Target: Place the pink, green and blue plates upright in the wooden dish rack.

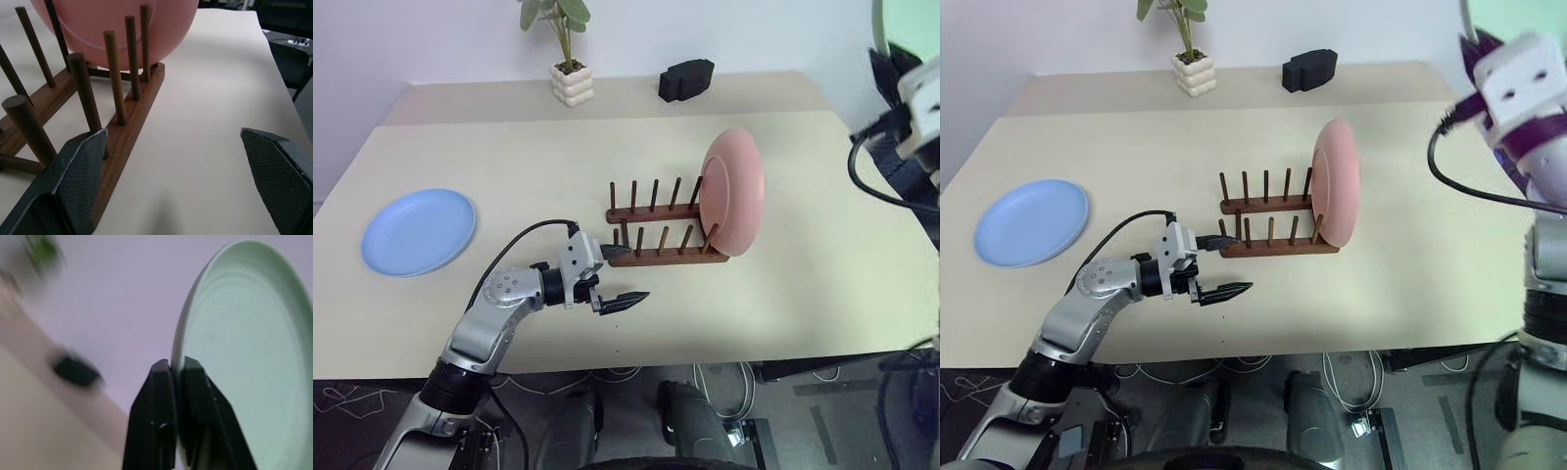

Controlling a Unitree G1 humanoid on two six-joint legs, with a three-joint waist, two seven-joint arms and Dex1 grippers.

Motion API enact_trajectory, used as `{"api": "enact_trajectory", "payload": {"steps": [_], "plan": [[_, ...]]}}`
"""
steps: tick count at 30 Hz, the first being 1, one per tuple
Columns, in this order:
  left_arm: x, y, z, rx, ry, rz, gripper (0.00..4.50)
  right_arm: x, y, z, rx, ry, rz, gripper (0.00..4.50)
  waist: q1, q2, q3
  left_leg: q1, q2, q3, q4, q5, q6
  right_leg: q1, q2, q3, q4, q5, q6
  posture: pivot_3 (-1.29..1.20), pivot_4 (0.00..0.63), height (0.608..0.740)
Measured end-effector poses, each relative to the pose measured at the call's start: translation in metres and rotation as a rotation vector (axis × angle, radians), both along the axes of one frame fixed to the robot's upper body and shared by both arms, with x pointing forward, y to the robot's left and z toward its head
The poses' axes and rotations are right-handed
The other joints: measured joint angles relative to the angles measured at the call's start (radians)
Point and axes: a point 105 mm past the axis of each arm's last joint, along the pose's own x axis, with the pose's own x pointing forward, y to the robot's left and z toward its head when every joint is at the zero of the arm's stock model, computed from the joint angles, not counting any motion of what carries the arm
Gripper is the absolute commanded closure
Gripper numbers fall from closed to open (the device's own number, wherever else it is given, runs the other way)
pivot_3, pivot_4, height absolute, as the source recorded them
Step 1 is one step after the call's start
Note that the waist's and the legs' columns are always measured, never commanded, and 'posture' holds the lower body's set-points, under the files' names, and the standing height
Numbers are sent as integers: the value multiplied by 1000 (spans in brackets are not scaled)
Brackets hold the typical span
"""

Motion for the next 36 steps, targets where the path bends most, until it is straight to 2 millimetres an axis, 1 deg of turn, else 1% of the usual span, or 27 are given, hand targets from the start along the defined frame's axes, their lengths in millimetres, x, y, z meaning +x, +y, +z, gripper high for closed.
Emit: {"api": "enact_trajectory", "payload": {"steps": [1, 3, 6, 8, 10, 13, 15, 17, 19, 24, 28, 32, 36], "plan": [[0, -1, 0, -2, -1, 0, 0, -8, 20, 4, 33, 15, 126, 4456, 0, 0, 0, 0, 0, 0, 0, 0, 0, 0, 0, 0, 0, 0, 0, 0, 150, 739], [0, -1, 0, -4, 0, 3, 0, -21, 48, 8, 76, 52, 307, 4456, 5, 0, 0, -1, 1, -1, 1, 0, 0, 0, -1, -1, 0, 0, 0, 0, 150, 739], [0, 0, -2, -5, 5, 11, 0, -40, 79, 5, 173, 160, 564, 4456, 6, -1, 0, -1, 1, -1, 1, 0, 0, 0, -2, 0, 0, 0, 0, 0, 150, 739], [0, 0, -2, -5, 4, 13, 0, -49, 92, -2, 220, 258, 690, 4456, 6, -1, 0, -1, 1, -1, 1, 0, 0, 0, -2, 0, 0, 0, 0, 0, 150, 739], [-1, 0, -3, -6, 6, 14, 0, -59, 108, -19, 335, 411, 853, 4456, 4, -1, 0, -1, 2, -1, 0, 0, 0, 0, -2, 0, 0, 0, 0, 0, 150, 739], [-2, 0, -2, -7, 2, 13, 0, -61, 123, -40, 464, 586, 957, 4456, 3, -1, 0, -1, 2, -1, 0, 0, 0, -1, -1, 0, 0, 0, -1, 0, 150, 739], [-2, 0, -1, -7, 1, 15, 0, -58, 125, -48, 572, 643, 968, 4456, 3, -1, 0, -1, 2, -1, 0, 0, 0, -1, -1, 0, 0, 0, -1, 0, 150, 739], [-1, 0, -1, -6, 1, 18, 0, -54, 125, -60, 689, 709, 970, 4456, 4, -1, 0, -1, 2, -1, 0, 0, 0, -1, -1, 0, 0, 0, 0, 0, 150, 739], [-1, 1, -1, -5, 1, 20, 0, -53, 126, -68, 723, 750, 959, 4456, 3, -1, 0, -2, 2, 0, 0, 0, 0, -1, -2, 0, 0, 0, 0, 0, 150, 739], [-1, 1, -1, -5, 1, 20, 0, -47, 125, -77, 840, 779, 927, 4456, 2, -1, 0, -2, 2, -1, 0, 0, 0, -2, -1, 0, 0, 0, 0, 0, 150, 739], [-1, 0, -1, -5, 0, 20, 0, -42, 121, -82, 883, 789, 898, 4456, 2, -1, 0, -2, 2, 0, 0, 0, 0, -2, -1, 0, 0, 0, 0, 0, 150, 739], [-1, 1, -1, -5, -1, 20, 0, -35, 115, -94, 918, 815, 849, 4456, 2, -1, 0, -2, 2, 0, 0, 0, 0, -2, -1, 0, 0, 0, 0, 0, 150, 739], [-1, 1, -1, -5, -1, 21, 0, -32, 113, -97, 926, 815, 834, 4456, 2, -1, 0, -2, 2, 0, 0, 0, 0, -2, -1, 0, 0, 0, 0, 0, 150, 739]]}}
